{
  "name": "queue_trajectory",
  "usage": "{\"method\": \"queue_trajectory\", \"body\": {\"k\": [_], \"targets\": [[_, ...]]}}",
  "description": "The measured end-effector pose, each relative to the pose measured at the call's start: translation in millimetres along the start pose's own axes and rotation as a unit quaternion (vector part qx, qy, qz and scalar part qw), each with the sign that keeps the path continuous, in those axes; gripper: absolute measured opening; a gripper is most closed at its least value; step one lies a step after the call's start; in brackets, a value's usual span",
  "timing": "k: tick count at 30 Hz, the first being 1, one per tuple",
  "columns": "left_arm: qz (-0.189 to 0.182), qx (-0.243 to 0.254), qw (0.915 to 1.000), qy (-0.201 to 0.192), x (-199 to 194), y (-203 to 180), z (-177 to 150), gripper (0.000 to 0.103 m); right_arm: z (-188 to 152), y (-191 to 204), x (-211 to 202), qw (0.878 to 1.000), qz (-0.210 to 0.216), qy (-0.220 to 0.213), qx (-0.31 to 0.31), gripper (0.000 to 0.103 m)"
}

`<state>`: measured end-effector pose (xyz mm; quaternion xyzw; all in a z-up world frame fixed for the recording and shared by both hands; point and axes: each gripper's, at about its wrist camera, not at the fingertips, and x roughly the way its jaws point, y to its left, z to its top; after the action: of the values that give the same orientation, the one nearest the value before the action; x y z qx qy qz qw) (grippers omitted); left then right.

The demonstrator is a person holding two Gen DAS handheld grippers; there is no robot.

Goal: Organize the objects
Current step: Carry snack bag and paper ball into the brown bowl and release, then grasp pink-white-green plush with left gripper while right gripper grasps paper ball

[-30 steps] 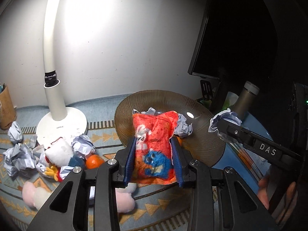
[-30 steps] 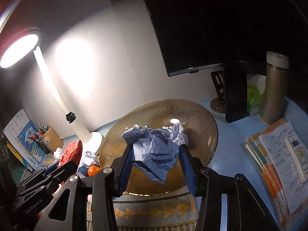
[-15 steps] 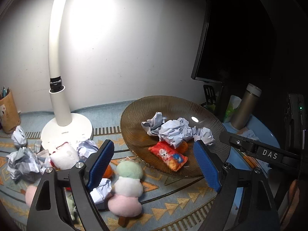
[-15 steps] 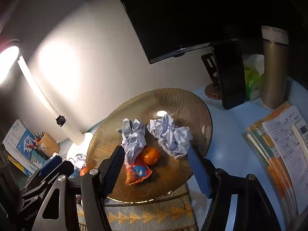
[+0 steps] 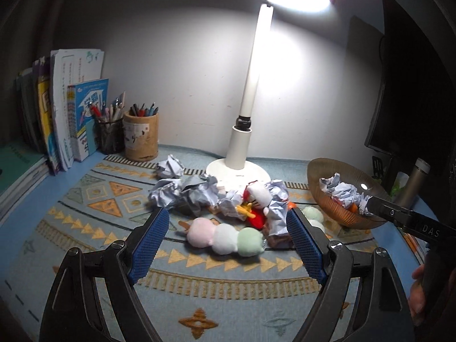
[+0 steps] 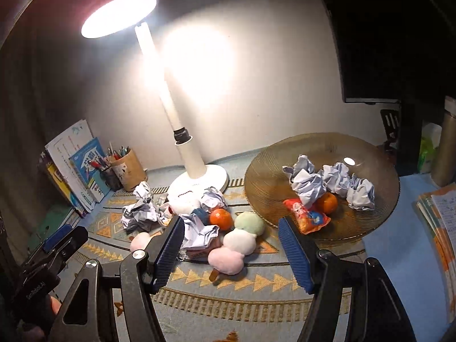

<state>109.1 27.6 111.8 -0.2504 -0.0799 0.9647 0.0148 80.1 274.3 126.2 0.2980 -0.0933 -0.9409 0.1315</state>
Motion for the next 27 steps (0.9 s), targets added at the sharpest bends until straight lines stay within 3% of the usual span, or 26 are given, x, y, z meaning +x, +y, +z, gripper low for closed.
{"method": "queue_trajectory", "body": {"k": [3, 8, 22, 24, 27], "targets": [[0.026, -0.022, 0.999, 0.028, 18, 25, -23, 0.083, -24, 12, 26, 0.999, 0.014, 0.028, -0.006, 0.067], [0.015, -0.058, 0.9969, 0.051, 38, 44, -45, 0.083, -54, 18, 62, 0.997, 0.016, 0.067, -0.019, 0.067], [0.021, -0.009, 0.9968, 0.076, 46, 25, -49, 0.082, -64, 21, 76, 0.996, 0.001, 0.078, -0.039, 0.067], [0.003, -0.018, 0.9952, 0.096, 52, 24, -46, 0.082, -63, 18, 76, 0.996, 0.003, 0.078, -0.033, 0.067], [-0.059, -0.089, 0.9844, 0.14, 70, 23, -38, 0.082, -62, 13, 76, 0.997, 0.007, 0.08, -0.02, 0.067]]}}
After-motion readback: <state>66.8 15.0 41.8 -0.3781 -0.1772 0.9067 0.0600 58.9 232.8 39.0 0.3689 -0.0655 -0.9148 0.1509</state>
